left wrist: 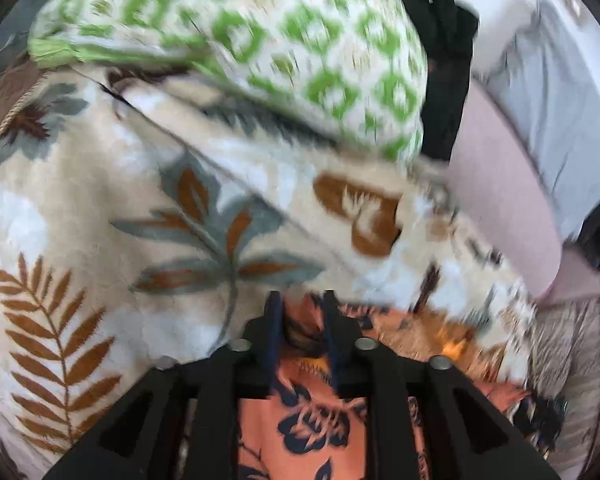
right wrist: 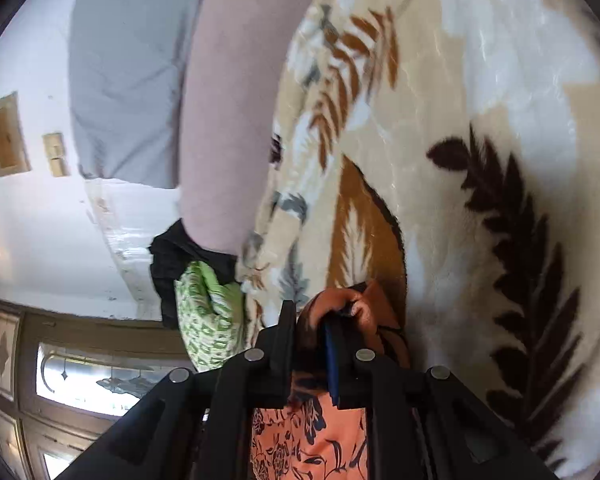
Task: Fold small clothes
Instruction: 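Lay the folded hem down and open both grippers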
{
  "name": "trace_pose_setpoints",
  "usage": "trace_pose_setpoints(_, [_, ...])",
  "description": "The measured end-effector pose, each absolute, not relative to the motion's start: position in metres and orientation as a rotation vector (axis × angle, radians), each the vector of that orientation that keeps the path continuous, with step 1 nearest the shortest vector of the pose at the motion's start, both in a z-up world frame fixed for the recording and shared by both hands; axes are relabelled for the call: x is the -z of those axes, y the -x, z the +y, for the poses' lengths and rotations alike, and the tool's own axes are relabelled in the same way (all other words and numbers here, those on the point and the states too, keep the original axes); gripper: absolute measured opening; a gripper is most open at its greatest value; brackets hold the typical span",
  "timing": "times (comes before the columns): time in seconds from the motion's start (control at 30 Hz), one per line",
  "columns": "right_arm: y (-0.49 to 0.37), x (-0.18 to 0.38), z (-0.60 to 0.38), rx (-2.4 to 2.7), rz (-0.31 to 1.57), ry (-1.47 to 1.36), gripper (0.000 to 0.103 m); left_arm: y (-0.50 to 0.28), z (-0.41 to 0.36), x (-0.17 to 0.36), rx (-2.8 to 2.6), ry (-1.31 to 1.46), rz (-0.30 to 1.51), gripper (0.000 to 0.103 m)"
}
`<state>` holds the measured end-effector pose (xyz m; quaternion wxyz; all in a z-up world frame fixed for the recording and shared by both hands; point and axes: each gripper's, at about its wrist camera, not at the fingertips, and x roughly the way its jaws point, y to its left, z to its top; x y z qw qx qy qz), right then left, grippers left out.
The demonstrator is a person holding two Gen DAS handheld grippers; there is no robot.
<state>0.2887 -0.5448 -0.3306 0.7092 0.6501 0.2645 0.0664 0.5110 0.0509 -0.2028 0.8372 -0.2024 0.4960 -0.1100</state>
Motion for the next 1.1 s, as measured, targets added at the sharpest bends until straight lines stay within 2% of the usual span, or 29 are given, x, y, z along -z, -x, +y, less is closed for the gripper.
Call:
trace_pose_setpoints(0.03, [-0.281, 0.323, -0.549, -0.116, 0.549, -1.417, 0.021, -0.506, 0.057, 0.194, 0.200, 0.440, 0.996, 0.055])
trace_pose_setpoints(0.1, [-0.264, 0.312, -0.560, -0.090, 0.465, -1.400, 0.055, -0.489, 0.067, 0.176, 0.134, 0.465, 0.907, 0.062])
trace_pose_setpoints(0.13, [-0.254, 0.306, -0.564, -0.060, 0.425, -1.402, 0.078, -0.479, 0.068, 0.169, 0.136, 0.477, 0.878, 0.062])
trace_pose_setpoints(0.2, [-0.236, 0.286, -0.562, 0.021, 0.367, -1.320, 0.078, -0.460, 0.064, 0.157, 0.178, 0.484, 0.849, 0.063])
trace_pose_setpoints(0.23, [-0.236, 0.273, -0.555, 0.006, 0.380, -1.244, 0.078, -0.448, 0.059, 0.153, 0.175, 0.469, 0.843, 0.066])
trace_pose_setpoints(0.3, [-0.246, 0.253, -0.531, -0.020, 0.460, -1.121, 0.077, -0.417, 0.044, 0.153, 0.126, 0.401, 0.870, 0.071])
trace_pose_setpoints(0.4, [-0.271, 0.235, -0.466, -0.121, 0.600, -0.934, 0.075, -0.371, 0.020, 0.173, 0.008, 0.330, 0.941, 0.071])
trace_pose_setpoints(0.43, [-0.279, 0.232, -0.441, -0.153, 0.646, -0.874, 0.070, -0.356, 0.016, 0.183, -0.014, 0.339, 0.949, 0.071])
trace_pose_setpoints(0.57, [-0.310, 0.238, -0.348, -0.261, 0.817, -0.675, 0.040, -0.328, 0.016, 0.221, -0.099, 0.350, 0.967, 0.071])
trace_pose_setpoints(0.67, [-0.330, 0.249, -0.299, -0.313, 0.905, -0.590, 0.039, -0.341, 0.019, 0.235, -0.085, 0.336, 1.029, 0.071])
trace_pose_setpoints(0.83, [-0.381, 0.272, -0.248, -0.311, 1.034, -0.515, 0.039, -0.358, 0.023, 0.238, -0.068, 0.303, 1.022, 0.071])
trace_pose_setpoints(1.1, [-0.457, 0.273, -0.255, -0.161, 0.999, -0.518, 0.039, -0.377, 0.031, 0.256, -0.008, 0.343, 1.090, 0.077])
